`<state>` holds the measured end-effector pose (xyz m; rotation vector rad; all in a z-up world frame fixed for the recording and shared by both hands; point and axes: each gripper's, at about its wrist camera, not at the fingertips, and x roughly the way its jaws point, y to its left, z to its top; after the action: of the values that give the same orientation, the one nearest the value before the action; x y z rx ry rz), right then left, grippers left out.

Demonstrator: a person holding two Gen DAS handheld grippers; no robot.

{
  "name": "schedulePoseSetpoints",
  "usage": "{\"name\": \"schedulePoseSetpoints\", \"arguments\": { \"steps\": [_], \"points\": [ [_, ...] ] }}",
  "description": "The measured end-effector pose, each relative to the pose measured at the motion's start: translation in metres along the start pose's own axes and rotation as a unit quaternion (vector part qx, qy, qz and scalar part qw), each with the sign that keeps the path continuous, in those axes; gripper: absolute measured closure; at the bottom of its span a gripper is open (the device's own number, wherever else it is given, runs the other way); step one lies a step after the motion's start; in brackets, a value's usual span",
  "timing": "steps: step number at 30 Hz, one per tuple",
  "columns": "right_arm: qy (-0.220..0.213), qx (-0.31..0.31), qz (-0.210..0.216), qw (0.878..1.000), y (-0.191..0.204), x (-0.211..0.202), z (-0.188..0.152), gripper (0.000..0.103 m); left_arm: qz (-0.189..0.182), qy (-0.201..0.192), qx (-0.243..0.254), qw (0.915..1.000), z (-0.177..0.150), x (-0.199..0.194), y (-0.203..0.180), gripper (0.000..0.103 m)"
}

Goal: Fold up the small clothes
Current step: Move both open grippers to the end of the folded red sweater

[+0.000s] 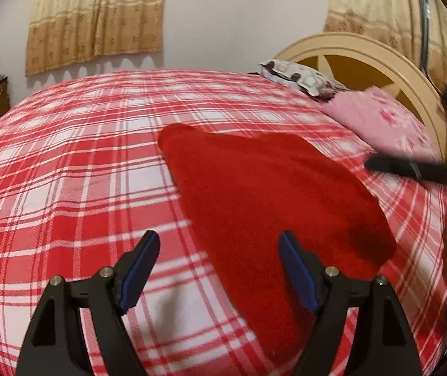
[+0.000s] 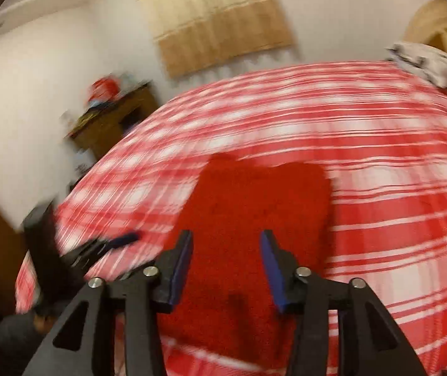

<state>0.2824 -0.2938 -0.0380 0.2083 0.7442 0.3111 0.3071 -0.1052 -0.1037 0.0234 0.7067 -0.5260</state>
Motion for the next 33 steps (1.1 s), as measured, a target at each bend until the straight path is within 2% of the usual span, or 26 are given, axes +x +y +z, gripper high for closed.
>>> {"name": "schedulePoseSetpoints", "arguments": {
  "steps": [3, 5, 8, 18, 26, 33],
  "points": [
    [0.031, -0.017, -0.042, 0.998, 0.002, 0.016, -0.010, 0.056, 0.012, 0.010, -0.007, 0.9998, 0.005, 0.011, 0.000, 0.017],
    [0.052, 0.003, -0.065, 0.997, -0.013, 0.026, -0.018, 0.056, 0.017, 0.021, 0.000, 0.9996, 0.004, 0.017, -0.004, 0.015],
    [0.054, 0.037, -0.051, 0.997, -0.037, 0.027, -0.024, 0.057, 0.017, 0.023, 0.005, 0.9996, 0.000, 0.022, -0.009, 0.009],
    [0.049, 0.033, -0.068, 0.996, -0.049, 0.033, -0.028, 0.058, 0.010, 0.036, -0.006, 0.9993, -0.005, 0.028, -0.008, 0.001],
    [0.044, 0.024, -0.083, 0.995, -0.044, 0.036, -0.032, 0.056, 0.004, 0.047, -0.017, 0.9987, -0.006, 0.032, -0.007, 0.000],
    [0.050, 0.021, -0.087, 0.995, -0.043, 0.035, -0.032, 0.056, 0.014, 0.043, -0.015, 0.9989, -0.007, 0.028, -0.008, 0.000]
  ]
}}
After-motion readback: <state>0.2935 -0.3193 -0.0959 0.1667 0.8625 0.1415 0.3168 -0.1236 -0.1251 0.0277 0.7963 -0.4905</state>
